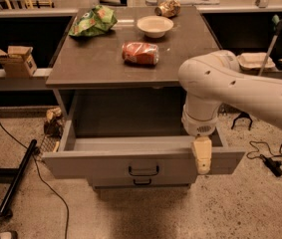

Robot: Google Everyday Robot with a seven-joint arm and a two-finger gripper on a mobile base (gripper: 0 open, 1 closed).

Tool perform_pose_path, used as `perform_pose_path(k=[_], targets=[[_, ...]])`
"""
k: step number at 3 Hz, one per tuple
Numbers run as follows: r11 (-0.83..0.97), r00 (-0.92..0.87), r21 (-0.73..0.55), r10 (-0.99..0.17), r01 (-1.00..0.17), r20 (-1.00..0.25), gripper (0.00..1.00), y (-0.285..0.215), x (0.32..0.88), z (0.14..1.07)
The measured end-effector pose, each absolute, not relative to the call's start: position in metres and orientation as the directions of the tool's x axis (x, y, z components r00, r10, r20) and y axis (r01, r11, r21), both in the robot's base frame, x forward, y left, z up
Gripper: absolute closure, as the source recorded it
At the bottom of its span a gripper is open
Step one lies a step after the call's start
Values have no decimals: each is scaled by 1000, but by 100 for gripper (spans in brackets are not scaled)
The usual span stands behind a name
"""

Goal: Open top drawer

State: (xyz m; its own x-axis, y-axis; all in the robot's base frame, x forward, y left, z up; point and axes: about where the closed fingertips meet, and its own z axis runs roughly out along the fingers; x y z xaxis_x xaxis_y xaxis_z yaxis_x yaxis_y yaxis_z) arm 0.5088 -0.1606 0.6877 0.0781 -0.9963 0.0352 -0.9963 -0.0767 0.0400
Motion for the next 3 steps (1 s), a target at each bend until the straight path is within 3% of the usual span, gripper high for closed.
perform_pose_path(k=[3], targets=[[-246, 256, -123, -964, -961, -70, 0, -172, 524, 857]])
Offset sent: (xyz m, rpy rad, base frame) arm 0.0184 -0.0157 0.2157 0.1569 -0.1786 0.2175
